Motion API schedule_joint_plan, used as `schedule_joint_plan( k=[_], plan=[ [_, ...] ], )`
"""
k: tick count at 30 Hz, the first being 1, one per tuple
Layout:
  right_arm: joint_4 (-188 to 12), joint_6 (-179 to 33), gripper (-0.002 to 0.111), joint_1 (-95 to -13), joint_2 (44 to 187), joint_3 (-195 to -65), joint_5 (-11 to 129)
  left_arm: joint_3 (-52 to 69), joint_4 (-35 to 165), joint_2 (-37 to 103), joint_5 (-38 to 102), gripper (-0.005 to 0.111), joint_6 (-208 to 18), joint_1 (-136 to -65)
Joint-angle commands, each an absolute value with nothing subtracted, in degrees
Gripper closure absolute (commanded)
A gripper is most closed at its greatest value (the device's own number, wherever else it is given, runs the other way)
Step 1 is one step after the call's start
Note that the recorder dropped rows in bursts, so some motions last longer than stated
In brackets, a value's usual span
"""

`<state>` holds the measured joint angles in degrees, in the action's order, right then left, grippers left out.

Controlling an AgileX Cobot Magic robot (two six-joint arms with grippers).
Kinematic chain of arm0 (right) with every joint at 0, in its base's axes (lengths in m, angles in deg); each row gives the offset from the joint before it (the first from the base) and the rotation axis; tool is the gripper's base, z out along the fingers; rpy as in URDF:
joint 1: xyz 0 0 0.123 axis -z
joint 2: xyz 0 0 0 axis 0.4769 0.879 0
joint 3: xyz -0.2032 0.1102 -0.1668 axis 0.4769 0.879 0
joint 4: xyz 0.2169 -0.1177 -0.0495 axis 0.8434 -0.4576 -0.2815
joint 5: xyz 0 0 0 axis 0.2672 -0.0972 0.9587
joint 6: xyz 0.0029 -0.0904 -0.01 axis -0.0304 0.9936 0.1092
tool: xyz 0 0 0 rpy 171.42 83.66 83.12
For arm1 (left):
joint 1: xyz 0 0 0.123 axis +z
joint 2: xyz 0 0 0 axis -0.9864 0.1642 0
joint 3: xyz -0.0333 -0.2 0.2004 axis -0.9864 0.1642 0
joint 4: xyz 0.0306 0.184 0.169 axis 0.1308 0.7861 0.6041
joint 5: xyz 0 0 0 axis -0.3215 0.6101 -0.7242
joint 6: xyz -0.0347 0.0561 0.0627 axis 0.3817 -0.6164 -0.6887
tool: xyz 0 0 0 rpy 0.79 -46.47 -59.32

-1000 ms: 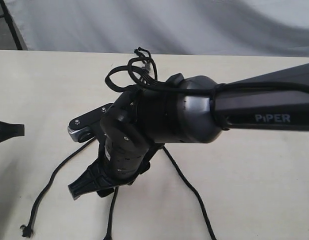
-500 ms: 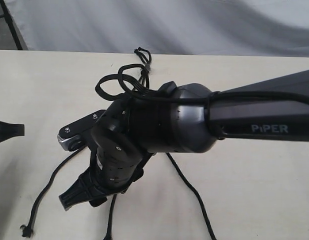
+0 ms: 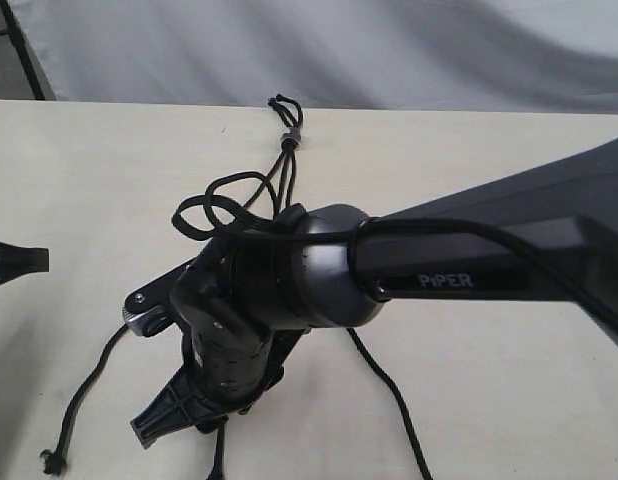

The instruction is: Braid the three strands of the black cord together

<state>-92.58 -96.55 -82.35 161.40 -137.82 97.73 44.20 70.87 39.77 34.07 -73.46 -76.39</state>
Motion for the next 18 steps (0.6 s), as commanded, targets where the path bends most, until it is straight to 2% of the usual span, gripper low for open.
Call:
schedule_joint_plan(
  k=[1, 3, 8, 18],
  plan=[
    [-92.7, -94.46, 0.096, -82.69, 162.98, -138.36, 102.29, 43.84, 70.93, 39.89, 33.53, 0.107, -73.01, -76.44],
    [-93.5, -94.2, 0.108, -82.69, 162.98, -139.72, 104.03, 43.84, 70.93, 39.89, 33.53, 0.107, -73.01, -76.44],
    [-94.97, -91.42, 0.109, -82.69, 162.49, -145.07, 110.1, 43.84, 70.93, 39.89, 33.53, 0.107, -73.01, -76.44],
    [-114.51, -98.03, 0.109, -82.14, 154.38, -148.88, 120.87, 43.84, 70.93, 39.89, 33.43, 0.107, -72.54, -76.44]
  ],
)
